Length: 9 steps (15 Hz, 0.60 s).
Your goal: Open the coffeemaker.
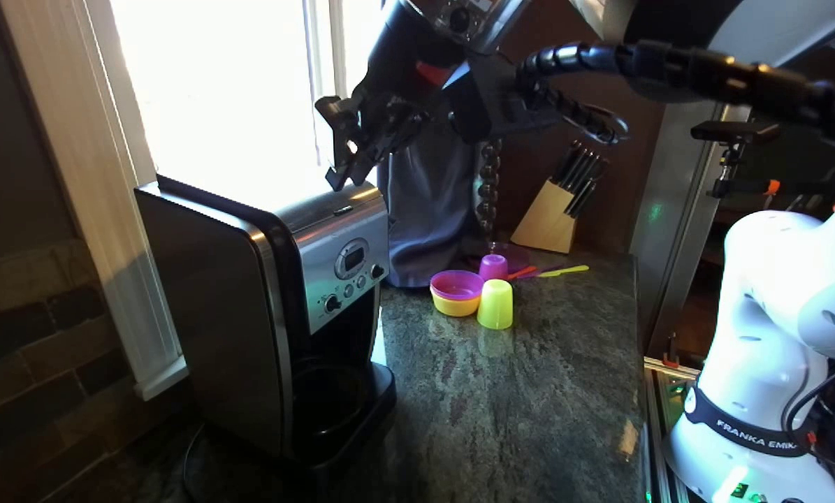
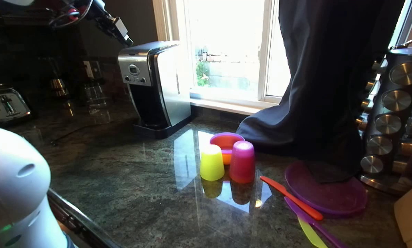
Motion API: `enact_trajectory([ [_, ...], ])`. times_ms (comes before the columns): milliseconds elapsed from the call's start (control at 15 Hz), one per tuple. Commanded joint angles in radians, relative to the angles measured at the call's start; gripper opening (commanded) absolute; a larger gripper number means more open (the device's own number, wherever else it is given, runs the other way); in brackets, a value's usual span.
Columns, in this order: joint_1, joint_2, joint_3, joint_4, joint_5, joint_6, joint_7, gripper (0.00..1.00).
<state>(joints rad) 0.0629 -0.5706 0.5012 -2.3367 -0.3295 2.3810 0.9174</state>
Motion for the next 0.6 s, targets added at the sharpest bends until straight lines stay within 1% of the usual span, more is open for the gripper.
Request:
enact_trajectory([
  [0, 0.028, 0.001, -0.027, -0.023, 0.027, 0.083, -0.018, 0.01],
  [133, 0.057, 0.01, -0.049, -0.019, 0.072, 0.081, -0.052, 0.0],
  [400, 0.114, 0.033, -0.086, -0.005, 0.189, 0.015, -0.14, 0.0],
  [533, 0.108, 0.039, -0.086, -0.009, 0.208, 0.006, -0.153, 0.0],
])
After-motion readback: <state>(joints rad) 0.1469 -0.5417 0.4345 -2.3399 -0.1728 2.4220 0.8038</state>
